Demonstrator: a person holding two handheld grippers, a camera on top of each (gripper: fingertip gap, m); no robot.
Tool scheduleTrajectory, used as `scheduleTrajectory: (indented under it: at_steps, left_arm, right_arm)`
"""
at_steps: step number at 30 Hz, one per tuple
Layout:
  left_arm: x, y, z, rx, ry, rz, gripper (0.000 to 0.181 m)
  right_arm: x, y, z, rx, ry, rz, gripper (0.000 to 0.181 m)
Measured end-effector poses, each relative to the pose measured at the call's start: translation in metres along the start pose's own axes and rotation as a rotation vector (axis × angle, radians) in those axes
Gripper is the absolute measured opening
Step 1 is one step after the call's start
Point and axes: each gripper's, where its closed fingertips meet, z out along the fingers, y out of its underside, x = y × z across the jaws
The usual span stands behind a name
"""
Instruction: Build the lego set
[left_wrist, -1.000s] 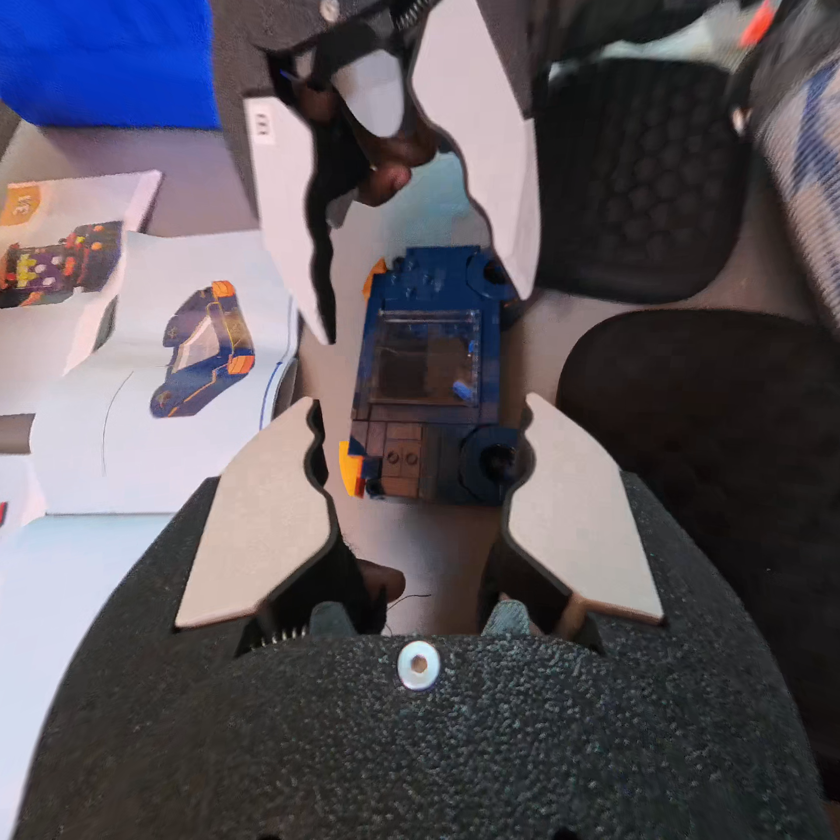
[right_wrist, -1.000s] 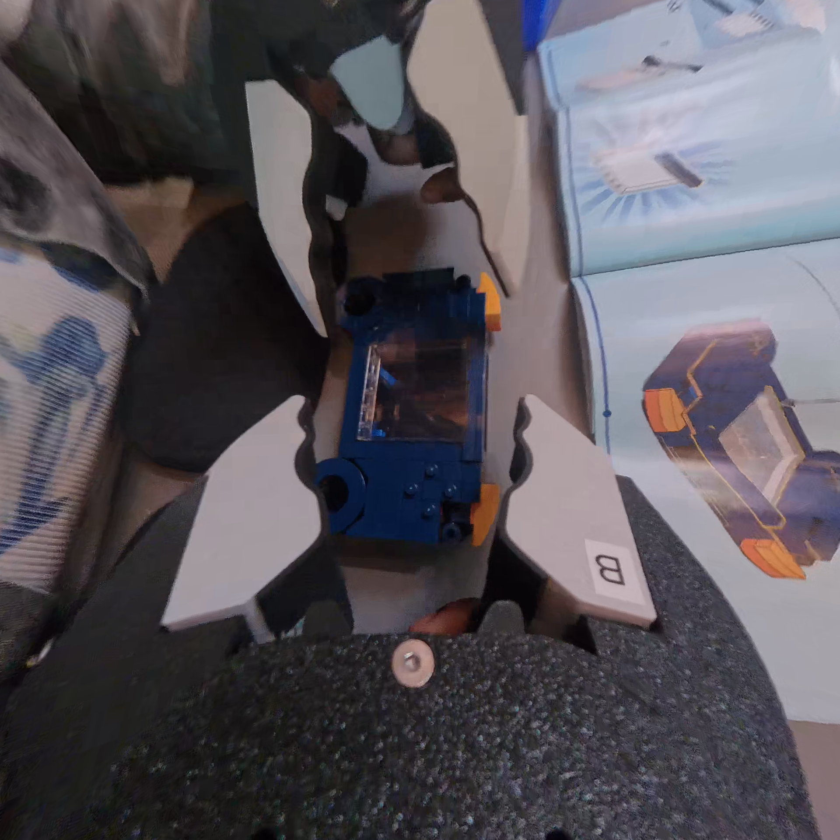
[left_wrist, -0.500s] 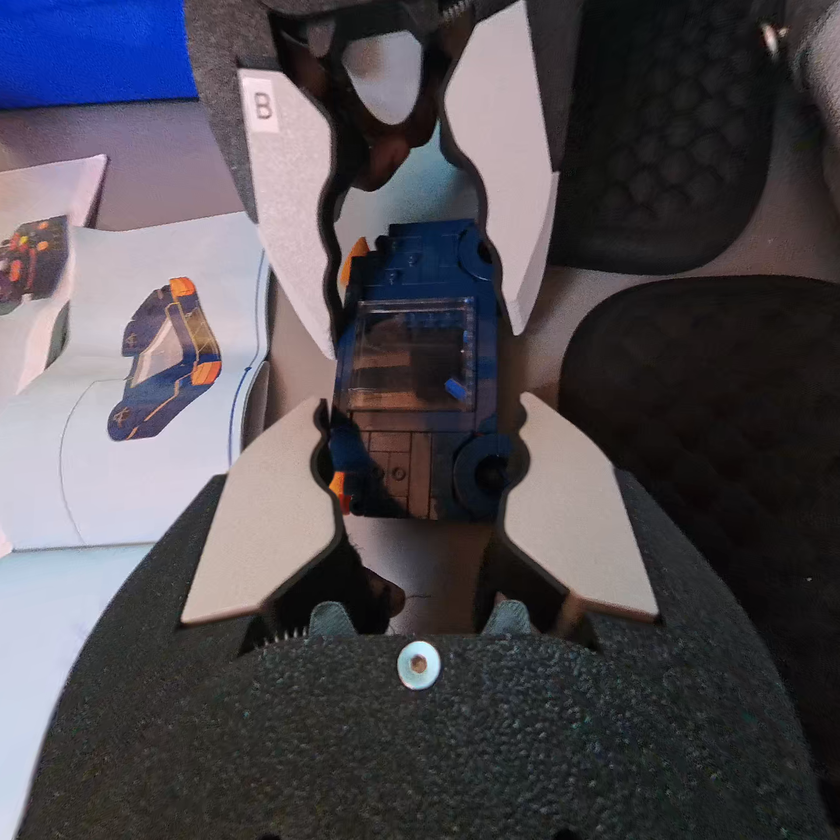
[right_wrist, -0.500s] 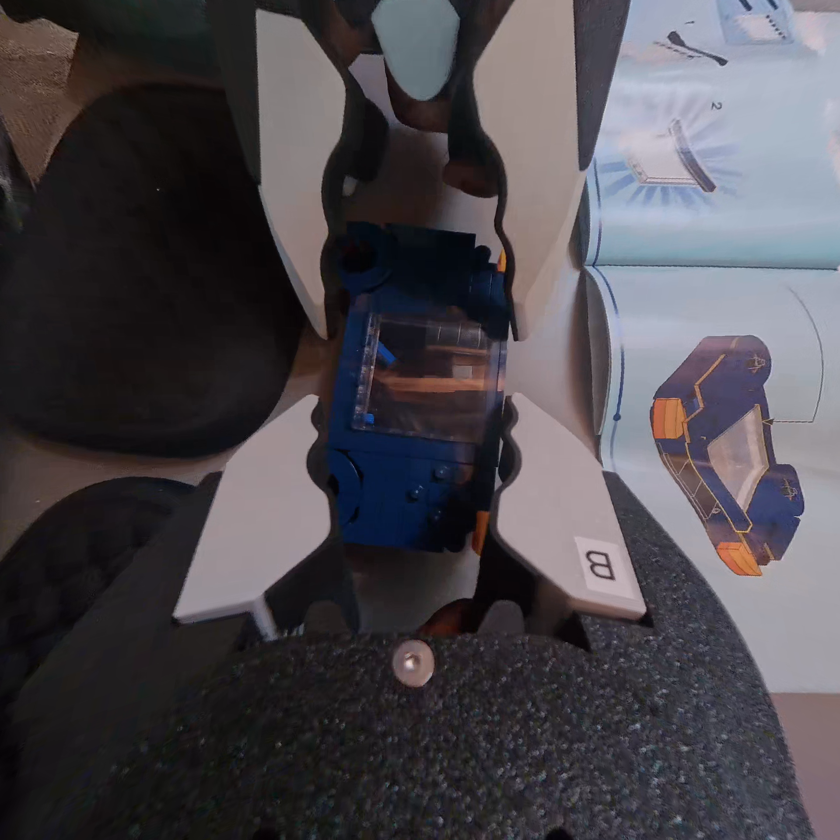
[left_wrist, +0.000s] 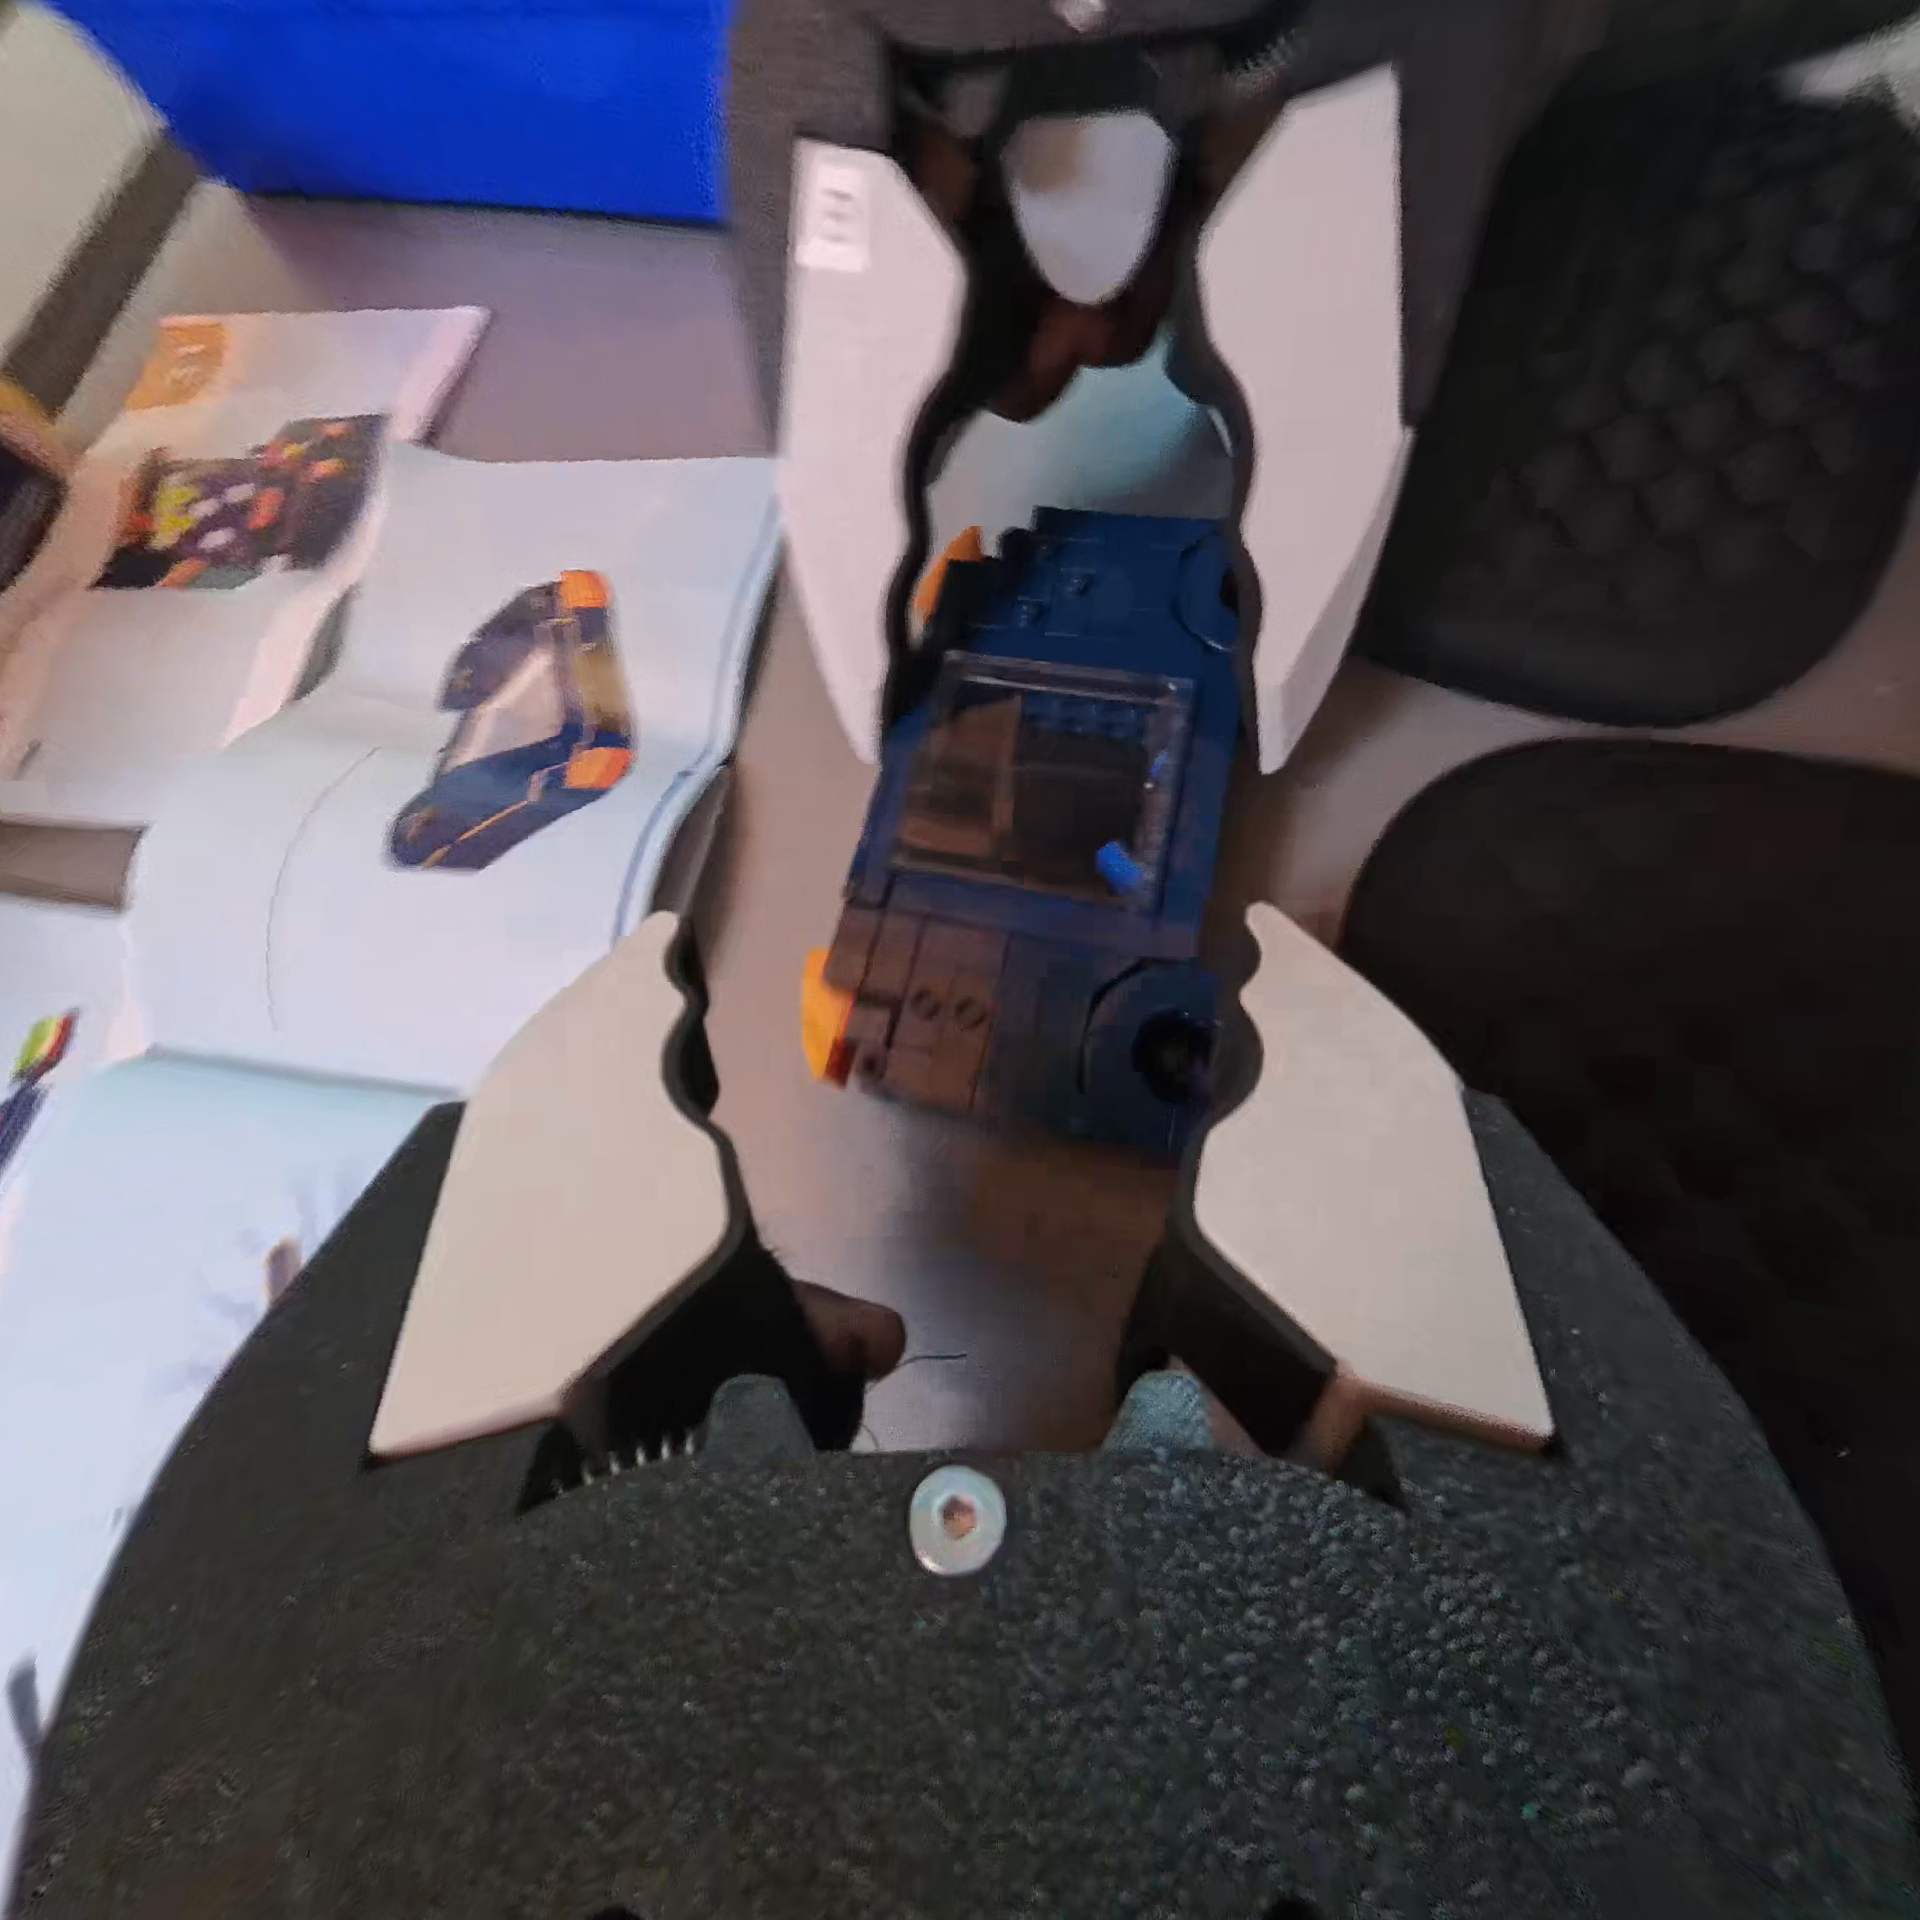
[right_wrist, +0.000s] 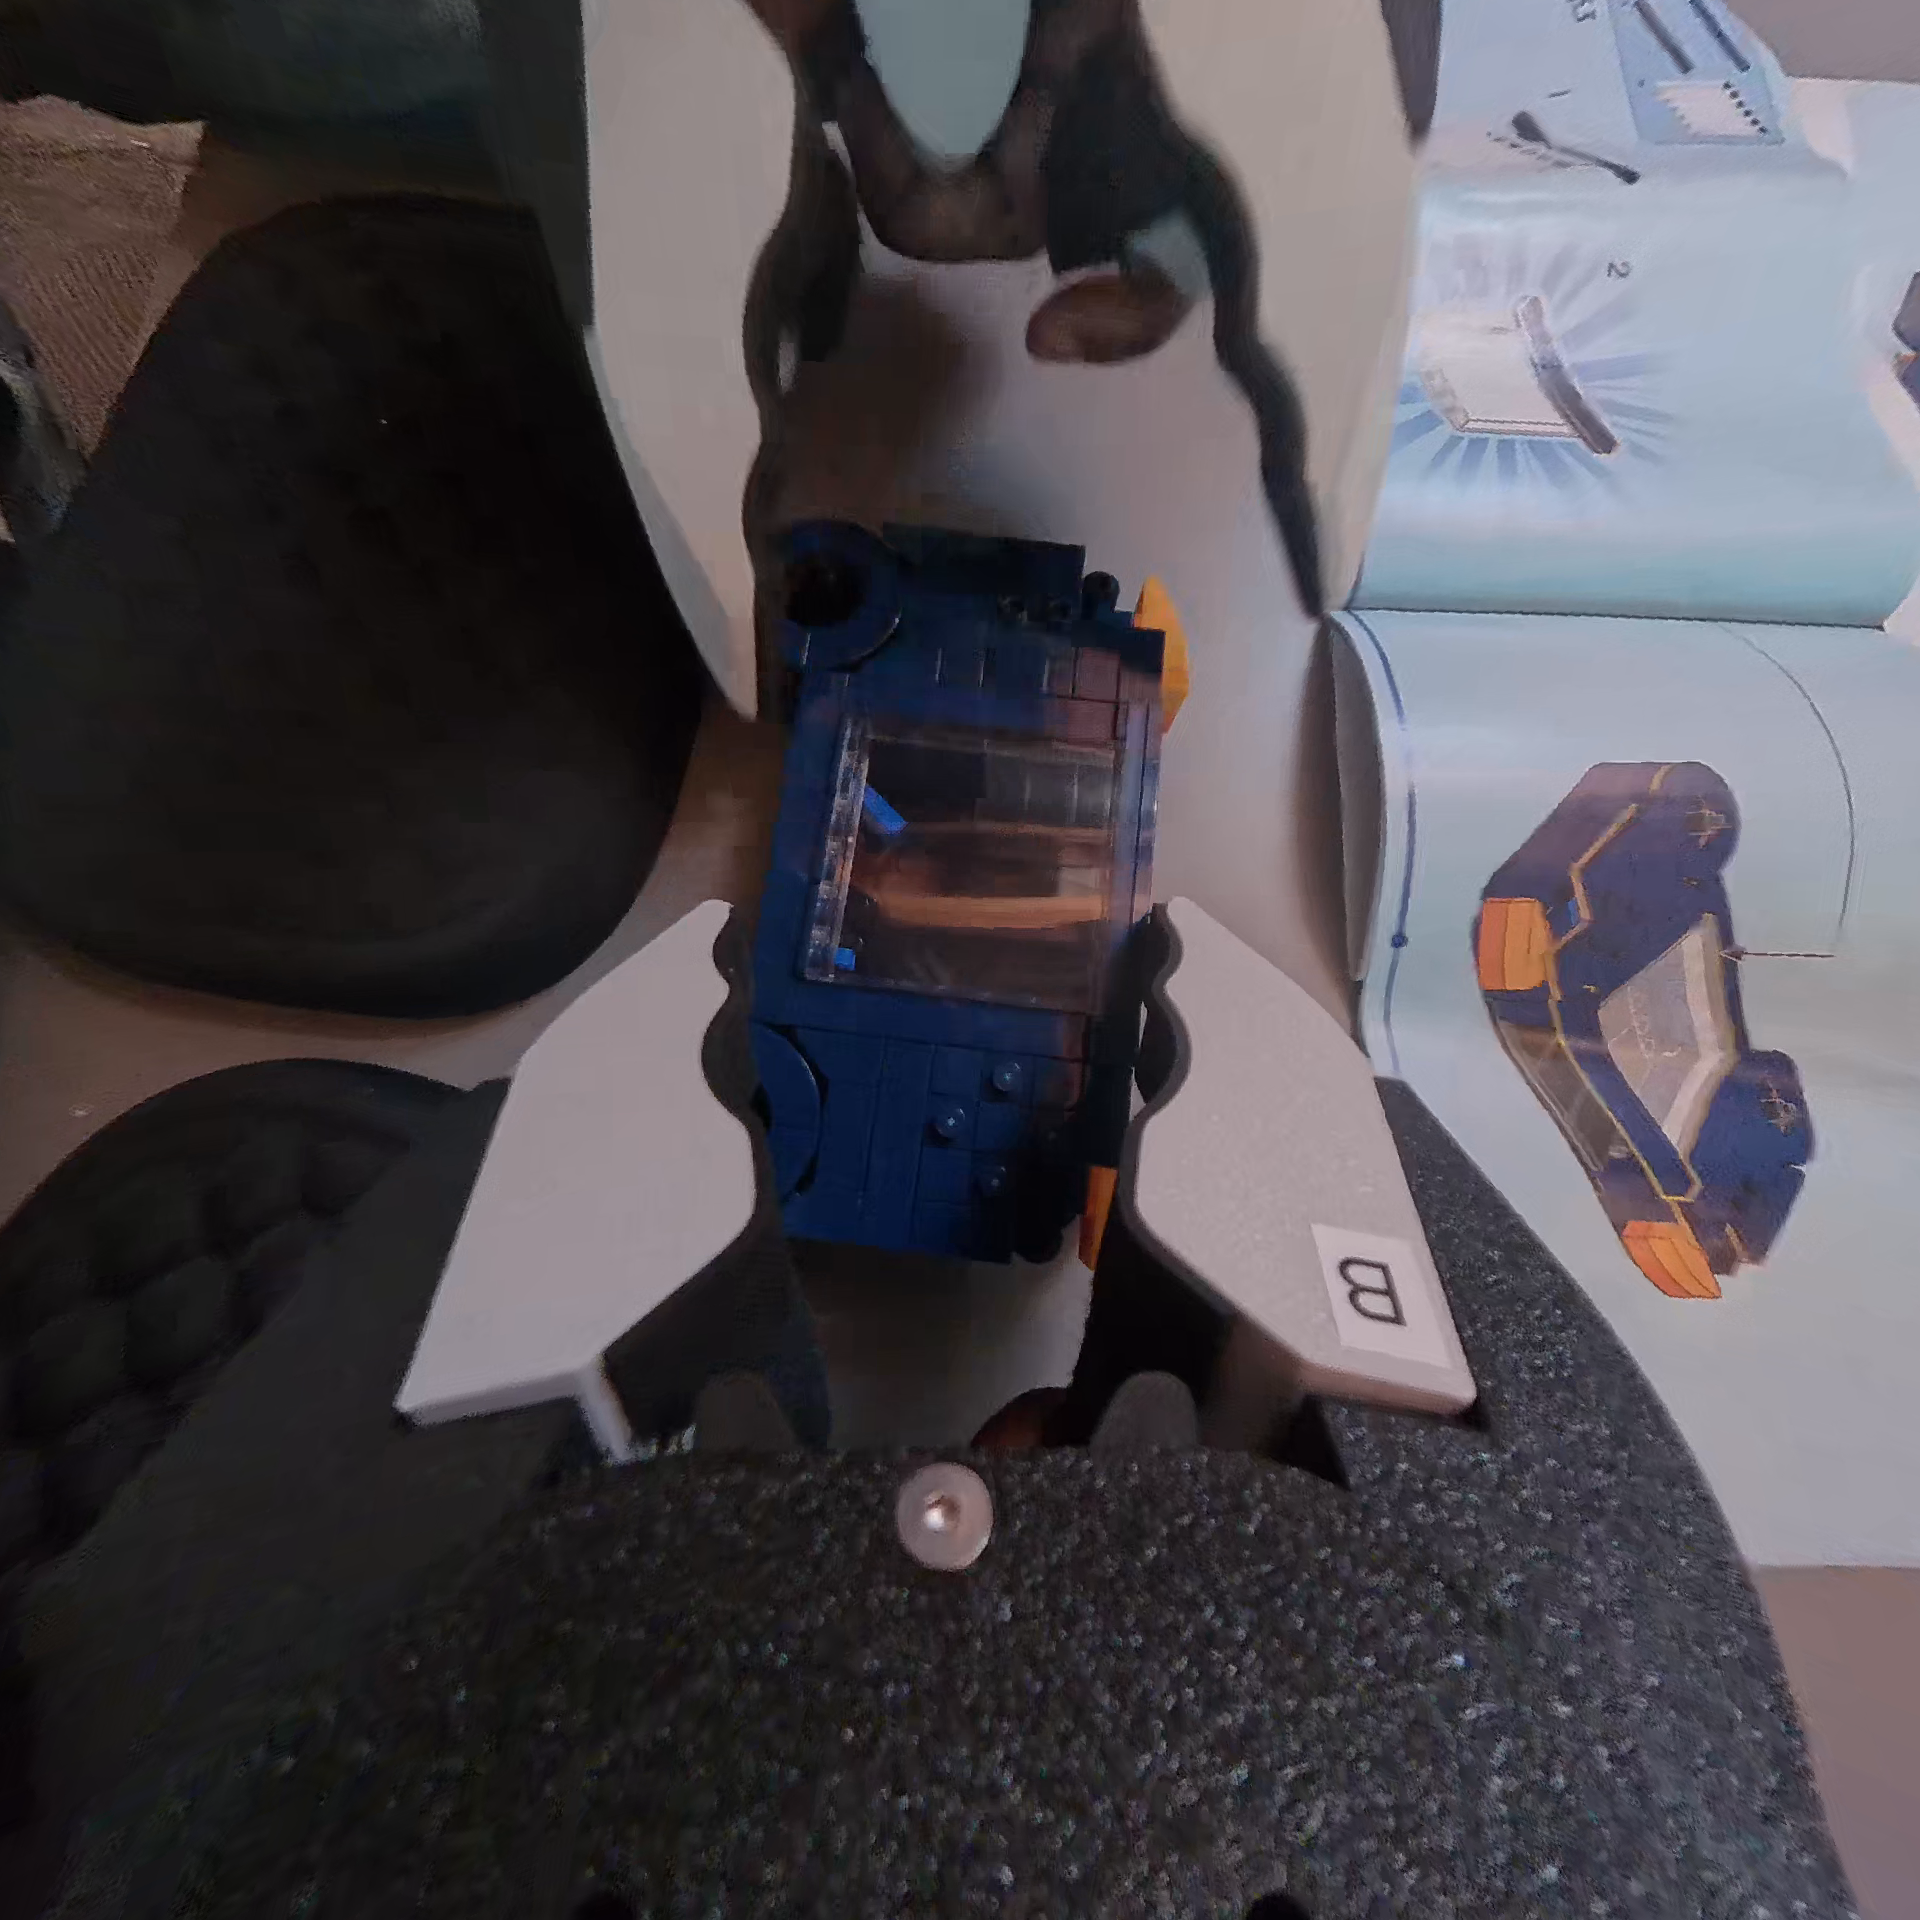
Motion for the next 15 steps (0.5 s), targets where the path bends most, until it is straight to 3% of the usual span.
scheduleTrajectory:
  at_steps: [5,7,9,12,15]
  left_arm:
    - [-0.043,-0.020,-0.058,0.464,-0.200,-0.510,0.103]
    - [-0.041,-0.020,-0.064,0.566,-0.111,-0.714,0.106]
    - [-0.025,-0.022,-0.053,0.571,0.069,-0.835,0.106]
    - [-0.015,-0.024,-0.040,0.529,0.233,-0.837,0.091]
    - [-0.006,-0.030,-0.030,0.485,0.274,-0.660,0.079]
  right_arm:
    - [0.013,-0.014,-0.021,0.078,0.154,-0.178,0.073]
    - [0.018,-0.025,-0.031,0.068,0.268,-0.351,0.072]
    - [0.017,-0.035,-0.038,0.060,0.347,-0.513,0.072]
    - [0.011,-0.045,-0.042,0.040,0.424,-0.722,0.071]
    - [0.005,-0.054,-0.045,0.042,0.495,-0.889,0.071]
